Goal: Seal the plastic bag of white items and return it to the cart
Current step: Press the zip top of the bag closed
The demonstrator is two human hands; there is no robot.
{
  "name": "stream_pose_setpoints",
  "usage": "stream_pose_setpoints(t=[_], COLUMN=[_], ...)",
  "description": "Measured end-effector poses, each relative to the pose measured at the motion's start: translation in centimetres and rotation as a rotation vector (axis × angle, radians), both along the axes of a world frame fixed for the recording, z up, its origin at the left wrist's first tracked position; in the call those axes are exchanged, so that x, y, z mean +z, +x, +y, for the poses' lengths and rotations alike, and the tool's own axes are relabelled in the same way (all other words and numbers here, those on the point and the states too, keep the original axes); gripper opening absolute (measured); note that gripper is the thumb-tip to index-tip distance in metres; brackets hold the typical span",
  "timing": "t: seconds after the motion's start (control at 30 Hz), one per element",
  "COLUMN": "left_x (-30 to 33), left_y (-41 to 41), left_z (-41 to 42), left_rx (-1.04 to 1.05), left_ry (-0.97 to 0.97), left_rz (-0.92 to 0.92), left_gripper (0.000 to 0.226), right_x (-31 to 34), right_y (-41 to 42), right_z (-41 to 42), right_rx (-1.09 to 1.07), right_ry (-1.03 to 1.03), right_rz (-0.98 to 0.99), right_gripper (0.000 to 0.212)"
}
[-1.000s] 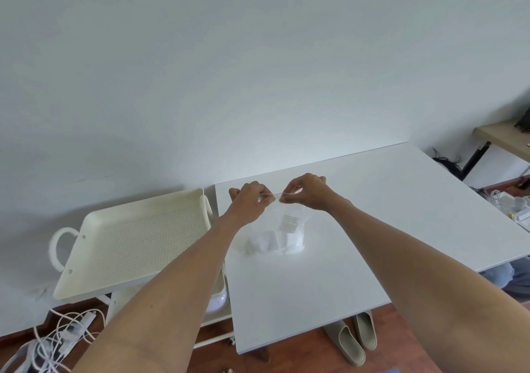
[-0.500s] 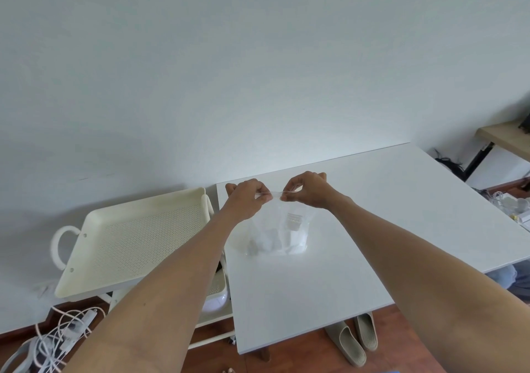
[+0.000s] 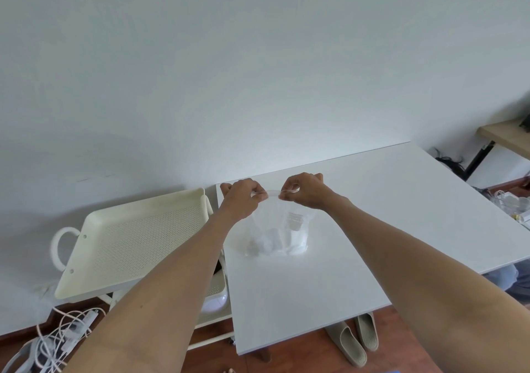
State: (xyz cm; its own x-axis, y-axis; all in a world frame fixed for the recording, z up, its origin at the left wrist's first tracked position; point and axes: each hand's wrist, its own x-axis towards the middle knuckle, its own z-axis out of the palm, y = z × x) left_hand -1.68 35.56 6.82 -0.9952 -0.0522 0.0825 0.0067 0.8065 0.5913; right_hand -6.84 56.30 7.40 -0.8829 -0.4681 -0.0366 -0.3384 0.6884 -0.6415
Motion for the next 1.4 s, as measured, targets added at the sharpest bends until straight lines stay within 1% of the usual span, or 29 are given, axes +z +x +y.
stream_pose_setpoints(t=[0.17,0.23,0.37,0.47,0.6,0.77,0.9,1.0,1.27,1.4], left_x=[0.0,0.1,0.5,0.8,0.9,1.1,1.4,1.3,1.1,1.0], left_y=[0.1,0.3,0.4,0.3,0.4,0.6,0.8,1.0,1.6,1.8], left_z=[0.5,0.3,-0.9,-1.1,-0.2,-0.2,-1.1,-1.2,-2.2,-2.3], left_rx=[-0.029,-0.033,-0.009,-0.001,0.005,-0.014,0.026,0.057,0.094,0.102], left_ry=[-0.016,-0.003,0.019,-0.001,-0.037,-0.010,0.076,0.120,0.256,0.284], left_rz=[0.017,0.028,0.014,0.018,0.012,0.015,-0.010,-0.006,-0.023,-0.026], left_gripper=[0.013,0.015,0.011,0.009,0.010,0.008,0.014,0.016,0.013,0.014], right_x=[-0.2,-0.2,-0.1,-0.1,0.0,0.1,0.2,0.3,-0.1,-0.5], right_y=[0.0,-0.2,-0.6,-0.8,-0.6,-0.6,-0.9,-1.0,-1.3,-1.5], right_z=[0.0,0.1,0.7,0.6,-0.2,-0.3,-0.2,-0.3,-0.2,-0.6], right_rx=[0.025,0.011,-0.013,-0.031,0.026,0.029,0.021,0.007,-0.021,-0.010], right_ry=[-0.022,-0.026,-0.026,-0.037,-0.037,-0.041,-0.037,-0.038,-0.055,-0.060], right_rz=[-0.020,-0.003,0.011,-0.008,-0.068,-0.024,0.006,-0.006,-0.021,-0.034], right_gripper=[0.019,0.017,0.015,0.014,0.016,0.014,0.014,0.012,0.012,0.014])
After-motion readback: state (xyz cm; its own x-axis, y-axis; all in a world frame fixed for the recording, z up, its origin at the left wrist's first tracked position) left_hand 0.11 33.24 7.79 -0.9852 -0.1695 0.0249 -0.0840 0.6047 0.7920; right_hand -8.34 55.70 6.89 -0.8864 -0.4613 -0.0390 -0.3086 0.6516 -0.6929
